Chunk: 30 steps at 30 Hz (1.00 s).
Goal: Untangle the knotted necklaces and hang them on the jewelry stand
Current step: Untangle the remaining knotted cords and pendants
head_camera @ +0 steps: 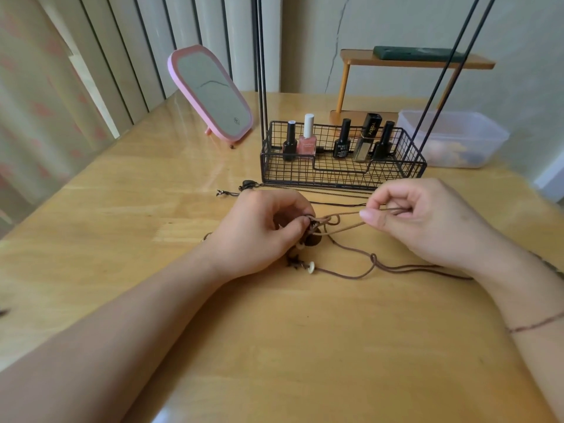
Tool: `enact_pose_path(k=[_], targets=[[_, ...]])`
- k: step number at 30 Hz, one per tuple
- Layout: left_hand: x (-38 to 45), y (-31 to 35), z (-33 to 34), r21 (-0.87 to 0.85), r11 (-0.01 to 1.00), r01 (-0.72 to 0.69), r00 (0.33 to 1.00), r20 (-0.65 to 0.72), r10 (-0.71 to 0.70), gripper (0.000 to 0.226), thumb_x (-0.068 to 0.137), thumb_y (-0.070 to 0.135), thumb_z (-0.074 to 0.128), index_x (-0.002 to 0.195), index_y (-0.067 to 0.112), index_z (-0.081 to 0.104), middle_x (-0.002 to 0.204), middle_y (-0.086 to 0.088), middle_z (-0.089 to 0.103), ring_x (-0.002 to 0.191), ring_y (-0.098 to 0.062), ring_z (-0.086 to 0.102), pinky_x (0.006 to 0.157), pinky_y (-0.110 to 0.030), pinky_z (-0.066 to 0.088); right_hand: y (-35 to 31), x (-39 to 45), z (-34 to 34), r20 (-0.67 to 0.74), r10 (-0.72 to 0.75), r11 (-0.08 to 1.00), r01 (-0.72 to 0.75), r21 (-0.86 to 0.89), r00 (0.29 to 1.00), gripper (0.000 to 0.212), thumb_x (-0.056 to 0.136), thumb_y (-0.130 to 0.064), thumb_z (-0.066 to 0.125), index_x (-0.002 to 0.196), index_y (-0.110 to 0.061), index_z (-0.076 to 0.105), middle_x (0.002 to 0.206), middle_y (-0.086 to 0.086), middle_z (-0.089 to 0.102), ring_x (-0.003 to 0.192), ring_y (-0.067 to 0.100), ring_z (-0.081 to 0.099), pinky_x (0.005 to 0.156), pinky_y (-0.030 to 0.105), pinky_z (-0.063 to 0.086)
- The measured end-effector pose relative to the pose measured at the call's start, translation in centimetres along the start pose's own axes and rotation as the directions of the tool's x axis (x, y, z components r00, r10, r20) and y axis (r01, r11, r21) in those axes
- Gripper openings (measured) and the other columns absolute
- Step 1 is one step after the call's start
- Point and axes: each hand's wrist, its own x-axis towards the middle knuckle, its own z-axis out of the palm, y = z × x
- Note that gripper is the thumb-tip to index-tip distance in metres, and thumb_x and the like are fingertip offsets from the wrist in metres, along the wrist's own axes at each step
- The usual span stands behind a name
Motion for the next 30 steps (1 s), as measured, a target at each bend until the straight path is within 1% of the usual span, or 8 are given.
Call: enact_pose_path(k=[5, 9, 14, 18, 21, 25, 27, 30], targets=[[0.2, -0.2, -0.2, -0.359, 0.93, 0.079, 0.997, 0.017, -0.078, 0.008, 0.088, 0.005, 0.048, 0.086, 0.012, 0.053, 0.08, -0.017, 0.07, 0.081, -0.044, 0.066, 0.07, -0.055, 0.051, 0.0, 0.0, 1.9, 0.005, -0.008, 0.997, 0.009, -0.072, 1.0, 0.025, 0.094, -0.036, 0.063, 0.073, -0.023, 0.06, 0.042, -0.01, 0.039, 0.043, 0.009, 0.031, 0.048, 0.022, 0.027], [0.3, 0.1, -0.6, -0.578, 0.809, 0.109, 0.994, 0.088, -0.07, 0.017, 0.094, -0.003, 0.042, 0.085, 0.011, 0.041, 0.079, -0.01, 0.073, 0.073, -0.025, 0.069, 0.07, -0.035, 0.054, 0.1, 0.1, 3.0, 0.018, -0.03, 0.996, 0.031, -0.088, 0.999, 0.028, 0.097, -0.038, 0.056, 0.076, -0.022, 0.063, 0.045, -0.007, 0.04, 0.047, 0.008, 0.033, 0.049, 0.026, 0.028], [0.4, 0.1, -1.1, -0.711, 0.689, 0.136, 0.986, 0.168, -0.021, 0.018, 0.089, -0.006, 0.042, 0.085, 0.011, 0.041, 0.084, -0.014, 0.071, 0.073, -0.028, 0.067, 0.07, -0.028, 0.054, 0.2, 0.1, 3.4, 0.013, -0.03, 0.994, 0.032, -0.106, 0.999, 0.026, 0.094, -0.045, 0.053, 0.081, -0.029, 0.069, 0.067, 0.003, 0.068, 0.065, 0.023, 0.062, 0.067, 0.041, 0.055], [0.4, -0.1, -1.2, -0.749, 0.643, 0.163, 0.985, 0.164, -0.059, 0.024, 0.085, -0.01, 0.047, 0.099, 0.009, 0.051, 0.086, -0.015, 0.069, 0.07, -0.026, 0.067, 0.067, -0.027, 0.054, -0.3, 0.0, 3.4, 0.065, -0.064, 0.996, 0.068, -0.055, 0.996, 0.009, 0.088, -0.039, 0.069, 0.089, -0.03, 0.069, 0.066, -0.001, 0.063, 0.052, 0.009, 0.05, 0.057, 0.034, 0.047], [0.4, -0.3, -1.3, -0.785, 0.592, 0.183, 0.982, 0.177, -0.069, 0.037, 0.082, -0.016, 0.048, 0.108, 0.009, 0.054, 0.091, -0.012, 0.064, 0.069, -0.022, 0.066, 0.066, -0.026, 0.054, -0.6, -0.2, 2.6, 0.091, -0.066, 0.997, 0.068, -0.022, 0.994, 0.042, 0.073, -0.05, 0.074, 0.112, -0.039, 0.062, 0.073, -0.01, 0.061, 0.048, 0.005, 0.041, 0.055, 0.027, 0.039], [0.4, -0.3, -1.3, -0.832, 0.513, 0.21, 0.972, 0.236, -0.014, 0.046, 0.081, -0.022, 0.044, 0.114, 0.008, 0.055, 0.103, -0.015, 0.058, 0.072, -0.021, 0.065, 0.07, -0.032, 0.057, -0.7, -0.4, 3.1, 0.174, -0.056, 0.998, 0.062, -0.031, 0.983, 0.096, 0.058, -0.07, 0.075, 0.137, -0.059, 0.022, 0.107, -0.021, 0.05, 0.059, 0.001, 0.045, 0.064, 0.026, 0.038], [0.3, -0.1, -1.5, -0.846, 0.483, 0.226, 0.962, 0.273, 0.028, 0.049, 0.081, -0.023, 0.042, 0.117, 0.008, 0.053, 0.105, -0.014, 0.06, 0.076, -0.022, 0.065, 0.073, -0.034, 0.058, -1.1, -0.7, 3.4, 0.175, -0.081, 0.995, 0.089, -0.038, 0.981, 0.096, 0.056, -0.072, 0.076, 0.129, -0.056, 0.017, 0.112, -0.025, 0.042, 0.06, 0.002, 0.049, 0.063, 0.024, 0.039], [0.2, 0.0, -1.7, -0.854, 0.45, 0.259, 0.946, 0.318, 0.058, 0.053, 0.078, -0.023, 0.043, 0.12, 0.008, 0.051, 0.109, -0.012, 0.06, 0.085, -0.026, 0.067, 0.074, -0.036, 0.057, -1.7, -0.7, 3.5, 0.084, -0.183, 0.981, 0.188, -0.056, 0.98, 0.07, 0.07, -0.057, 0.078, 0.114, -0.051, 0.025, 0.102, -0.025, 0.039, 0.067, -0.005, 0.052, 0.059, 0.014, 0.04]])
